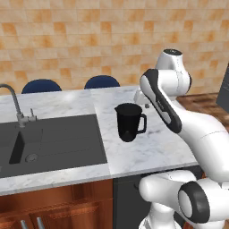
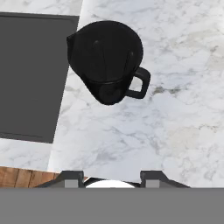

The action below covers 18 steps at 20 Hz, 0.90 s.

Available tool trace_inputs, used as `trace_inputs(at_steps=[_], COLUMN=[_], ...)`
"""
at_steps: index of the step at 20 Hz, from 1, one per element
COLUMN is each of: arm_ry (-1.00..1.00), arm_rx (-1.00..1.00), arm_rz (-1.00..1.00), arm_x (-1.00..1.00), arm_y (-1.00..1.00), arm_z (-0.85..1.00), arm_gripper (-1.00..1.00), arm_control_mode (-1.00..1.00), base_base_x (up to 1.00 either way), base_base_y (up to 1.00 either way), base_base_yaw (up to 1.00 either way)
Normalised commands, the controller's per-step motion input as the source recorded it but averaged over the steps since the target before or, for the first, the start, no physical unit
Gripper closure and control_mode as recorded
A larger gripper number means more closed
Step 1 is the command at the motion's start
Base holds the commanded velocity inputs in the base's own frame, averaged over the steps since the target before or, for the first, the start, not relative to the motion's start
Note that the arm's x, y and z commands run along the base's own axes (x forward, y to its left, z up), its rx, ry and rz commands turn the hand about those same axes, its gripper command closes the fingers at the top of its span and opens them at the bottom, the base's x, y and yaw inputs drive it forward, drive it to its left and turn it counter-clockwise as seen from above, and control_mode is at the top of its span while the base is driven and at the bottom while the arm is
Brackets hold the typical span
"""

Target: Turn on the sink faucet and place the jug under the water for a few seconds to fill it up.

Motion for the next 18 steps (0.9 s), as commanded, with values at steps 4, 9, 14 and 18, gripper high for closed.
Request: trace_inputs(at_steps=[4,9,14,18], arm_ry=[-0.02,-0.01,0.0,0.0], arm_rx=[0.0,0.0,0.0,0.0], arm_rz=[0.0,0.0,0.0,0.0], arm_x=[-0.23,-0.45,-0.34,-0.4], arm_y=[0.0,0.0,0.0,0.0], arm_z=[0.0,0.0,-0.02,-0.02], arm_gripper=[-1.0,-1.0,-1.0,-1.0], arm_control_mode=[-1.0,-1.0,-1.0,-1.0], base_base_x=[0.0,0.0,0.0,0.0], base_base_y=[0.0,0.0,0.0,0.0], base_base_yaw=[0.0,0.0,0.0,0.0])
